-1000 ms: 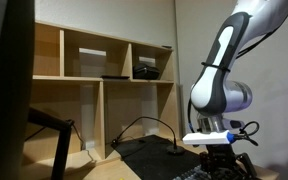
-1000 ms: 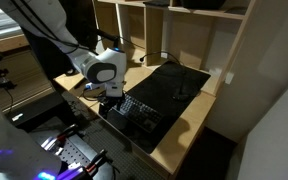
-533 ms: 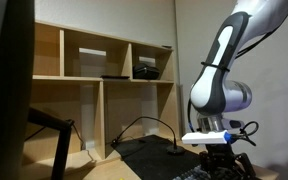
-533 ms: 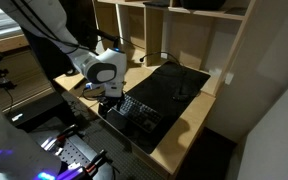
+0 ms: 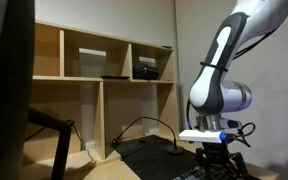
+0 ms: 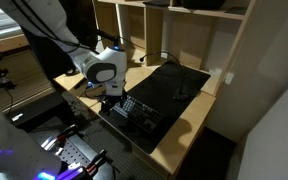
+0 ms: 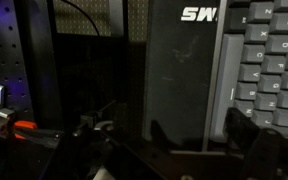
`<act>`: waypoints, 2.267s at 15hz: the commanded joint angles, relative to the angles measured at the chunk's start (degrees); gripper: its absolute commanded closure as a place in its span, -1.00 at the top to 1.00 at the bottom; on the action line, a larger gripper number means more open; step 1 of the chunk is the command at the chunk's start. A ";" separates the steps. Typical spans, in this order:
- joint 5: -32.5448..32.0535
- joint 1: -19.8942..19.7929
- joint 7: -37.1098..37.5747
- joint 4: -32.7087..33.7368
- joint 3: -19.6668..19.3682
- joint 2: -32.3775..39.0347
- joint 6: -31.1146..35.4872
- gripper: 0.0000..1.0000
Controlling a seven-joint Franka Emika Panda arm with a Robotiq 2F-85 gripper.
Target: Pick up the rubber ducky and place it on the left
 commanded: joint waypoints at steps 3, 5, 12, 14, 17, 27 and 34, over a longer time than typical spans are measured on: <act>-0.05 0.59 4.93 1.13 -0.88 -0.06 -11.97 1.00; 0.64 0.51 4.88 1.29 -0.80 -0.01 -13.42 1.00; 7.15 0.41 3.19 1.74 -0.52 0.09 -12.97 1.00; 5.66 0.49 4.56 1.31 -0.76 0.00 -11.41 1.00; 5.68 0.51 4.56 1.31 -0.75 0.00 -11.70 1.00; 6.97 0.23 4.97 7.22 -0.97 9.48 -10.10 1.00; 14.61 -0.99 2.28 19.30 -2.14 19.63 -10.09 1.00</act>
